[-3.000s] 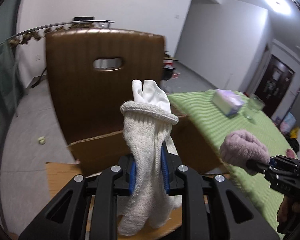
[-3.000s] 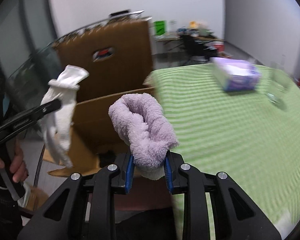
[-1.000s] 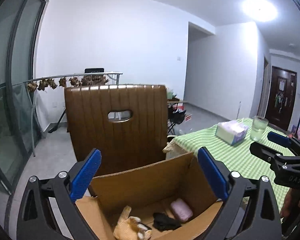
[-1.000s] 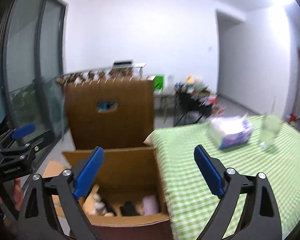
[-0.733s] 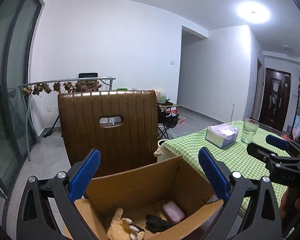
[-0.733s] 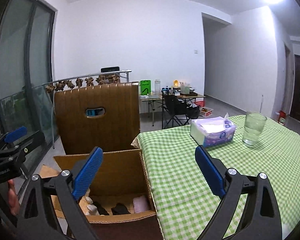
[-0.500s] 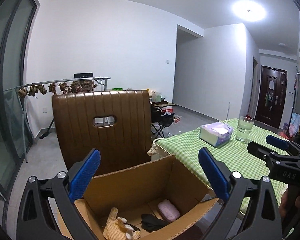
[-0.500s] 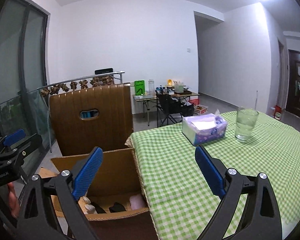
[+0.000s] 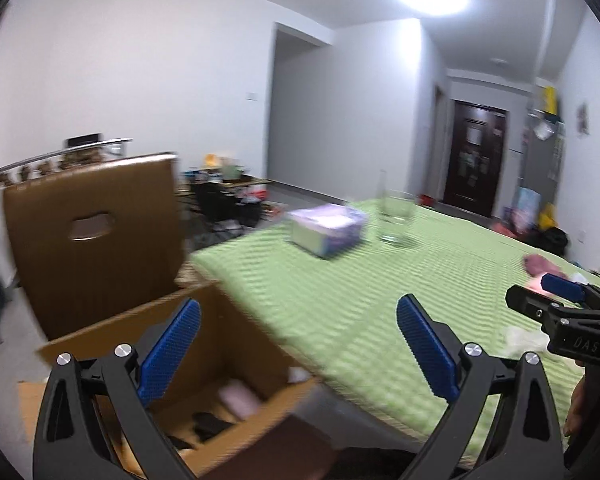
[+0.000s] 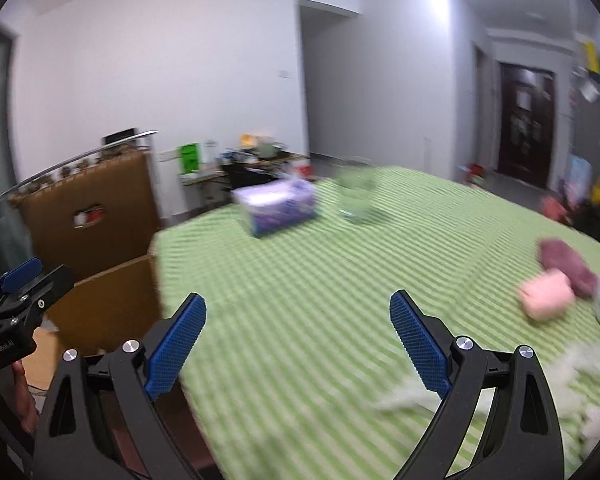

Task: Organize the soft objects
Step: 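Move both tools back over the table toward the remaining clothing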

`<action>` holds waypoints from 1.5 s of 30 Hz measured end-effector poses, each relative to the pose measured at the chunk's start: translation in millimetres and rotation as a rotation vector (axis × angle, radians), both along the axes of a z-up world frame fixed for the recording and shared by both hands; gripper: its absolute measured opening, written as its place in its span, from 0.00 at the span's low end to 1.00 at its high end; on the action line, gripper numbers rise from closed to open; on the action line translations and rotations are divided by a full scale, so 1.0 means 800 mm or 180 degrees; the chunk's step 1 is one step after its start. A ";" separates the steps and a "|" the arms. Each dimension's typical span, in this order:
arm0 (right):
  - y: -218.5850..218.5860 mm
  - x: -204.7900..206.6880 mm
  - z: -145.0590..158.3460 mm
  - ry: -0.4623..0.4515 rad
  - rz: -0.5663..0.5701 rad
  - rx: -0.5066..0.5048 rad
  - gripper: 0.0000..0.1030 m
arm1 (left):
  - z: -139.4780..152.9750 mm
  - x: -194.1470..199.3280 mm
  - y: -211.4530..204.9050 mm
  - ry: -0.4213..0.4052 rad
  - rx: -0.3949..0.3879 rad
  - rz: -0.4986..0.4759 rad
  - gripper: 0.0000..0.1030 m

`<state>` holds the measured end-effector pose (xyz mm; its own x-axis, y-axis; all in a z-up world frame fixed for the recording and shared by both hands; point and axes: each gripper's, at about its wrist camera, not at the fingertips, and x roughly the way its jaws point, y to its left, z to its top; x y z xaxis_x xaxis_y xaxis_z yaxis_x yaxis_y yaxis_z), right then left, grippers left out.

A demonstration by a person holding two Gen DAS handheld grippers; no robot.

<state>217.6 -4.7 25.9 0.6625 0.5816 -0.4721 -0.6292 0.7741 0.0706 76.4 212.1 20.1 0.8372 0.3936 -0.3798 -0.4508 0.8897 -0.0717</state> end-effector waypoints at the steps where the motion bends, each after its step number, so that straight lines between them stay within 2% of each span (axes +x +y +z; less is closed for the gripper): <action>1: -0.014 0.002 -0.001 0.0007 -0.0080 -0.0018 0.87 | -0.001 0.009 -0.009 0.0004 -0.0014 -0.0085 0.93; 10: -0.201 0.012 -0.007 0.0174 -0.1211 -0.0096 0.87 | -0.016 0.113 -0.133 0.0176 -0.0099 -0.1154 0.93; 15: -0.304 0.004 -0.015 0.0301 -0.1833 -0.0094 0.87 | -0.035 0.171 -0.208 0.0404 -0.0238 -0.1640 0.93; 19: -0.360 -0.009 -0.018 0.0359 -0.2165 -0.0124 0.87 | -0.048 0.212 -0.263 0.0599 -0.0224 -0.1917 0.93; 23: -0.396 -0.016 -0.019 0.0389 -0.2359 -0.0122 0.87 | -0.067 0.251 -0.310 0.0886 -0.0193 -0.2098 0.93; 27: -0.410 -0.015 -0.021 0.0425 -0.2438 -0.0126 0.87 | -0.086 0.289 -0.336 0.1167 -0.0181 -0.2132 0.93; 35: -0.419 0.001 -0.038 0.0605 -0.2444 -0.0227 0.87 | -0.105 0.311 -0.344 0.1544 -0.0235 -0.2147 0.91; 39: -0.425 0.018 -0.052 0.0833 -0.2431 -0.0235 0.87 | -0.109 0.312 -0.338 0.1560 -0.0325 -0.2096 0.63; 40: -0.426 0.022 -0.056 0.0898 -0.2412 -0.0224 0.87 | -0.107 0.311 -0.337 0.1521 -0.0348 -0.2106 0.51; 42: -0.428 0.034 -0.069 0.1093 -0.2352 -0.0176 0.87 | -0.106 0.308 -0.334 0.1474 -0.0399 -0.2137 0.33; 44: -0.429 0.041 -0.078 0.1206 -0.2350 -0.0134 0.87 | -0.104 0.305 -0.332 0.1464 -0.0417 -0.2156 0.21; 45: -0.429 0.044 -0.081 0.1242 -0.2352 -0.0133 0.87 | -0.103 0.303 -0.331 0.1460 -0.0419 -0.2170 0.18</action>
<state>253.2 -347.5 -38.9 0.6508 0.0386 -0.7583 0.1048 0.9846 0.1401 318.4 -52.9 -62.2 0.6267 -0.2152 -0.7489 0.1740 0.9755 -0.1347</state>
